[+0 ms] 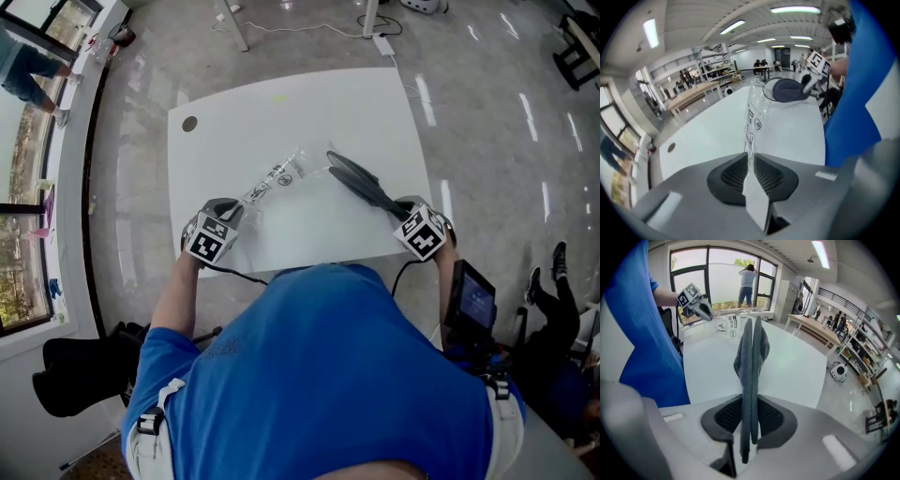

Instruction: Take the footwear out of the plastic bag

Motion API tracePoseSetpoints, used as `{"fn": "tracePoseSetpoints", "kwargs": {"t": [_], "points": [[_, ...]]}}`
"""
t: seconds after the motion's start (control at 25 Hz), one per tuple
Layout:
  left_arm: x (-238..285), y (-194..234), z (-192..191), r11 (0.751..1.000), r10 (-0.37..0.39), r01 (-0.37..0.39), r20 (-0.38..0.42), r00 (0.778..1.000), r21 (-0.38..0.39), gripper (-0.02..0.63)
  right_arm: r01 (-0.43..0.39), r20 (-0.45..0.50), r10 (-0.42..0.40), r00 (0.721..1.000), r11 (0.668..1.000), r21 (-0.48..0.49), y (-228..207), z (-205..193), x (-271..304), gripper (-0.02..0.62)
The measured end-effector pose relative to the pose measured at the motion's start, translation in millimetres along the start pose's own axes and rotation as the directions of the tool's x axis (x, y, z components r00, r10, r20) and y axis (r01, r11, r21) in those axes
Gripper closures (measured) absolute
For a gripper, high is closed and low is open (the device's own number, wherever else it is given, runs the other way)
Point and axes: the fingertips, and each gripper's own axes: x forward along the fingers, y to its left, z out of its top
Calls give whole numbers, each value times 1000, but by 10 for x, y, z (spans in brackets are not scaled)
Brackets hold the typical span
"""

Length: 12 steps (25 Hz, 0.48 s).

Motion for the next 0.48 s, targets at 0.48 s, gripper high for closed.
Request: {"fn": "tracePoseSetpoints", "kwargs": {"t": [0.48], "points": [[345, -50, -96, 885, -158, 169, 62, 985, -433, 312, -203, 153, 153, 976, 893, 401, 173, 4, 355, 520]]}}
